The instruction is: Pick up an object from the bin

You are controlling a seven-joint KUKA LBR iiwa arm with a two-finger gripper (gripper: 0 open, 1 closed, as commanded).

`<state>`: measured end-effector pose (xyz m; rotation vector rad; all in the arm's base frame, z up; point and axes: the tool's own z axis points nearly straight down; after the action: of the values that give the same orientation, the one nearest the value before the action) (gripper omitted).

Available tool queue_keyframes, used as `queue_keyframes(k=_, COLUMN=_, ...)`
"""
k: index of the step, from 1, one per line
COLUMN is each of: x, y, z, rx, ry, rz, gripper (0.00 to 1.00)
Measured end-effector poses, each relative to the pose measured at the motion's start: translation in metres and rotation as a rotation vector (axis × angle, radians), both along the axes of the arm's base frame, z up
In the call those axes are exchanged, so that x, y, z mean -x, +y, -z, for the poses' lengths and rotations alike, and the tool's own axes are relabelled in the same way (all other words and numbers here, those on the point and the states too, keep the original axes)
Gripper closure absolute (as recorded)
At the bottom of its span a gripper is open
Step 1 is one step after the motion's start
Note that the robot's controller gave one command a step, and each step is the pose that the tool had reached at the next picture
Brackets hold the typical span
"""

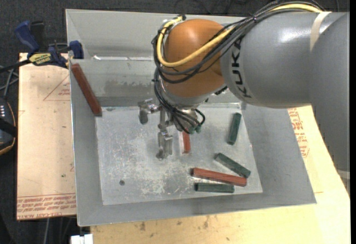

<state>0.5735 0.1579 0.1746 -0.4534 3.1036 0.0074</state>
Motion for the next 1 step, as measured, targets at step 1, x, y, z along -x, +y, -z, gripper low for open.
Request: queue_keyframes(k=1, x=-0.0039, y=-0.0386, z=0.0329, rx=0.005, ry=0.002, rz=-0.066, gripper=0.0)
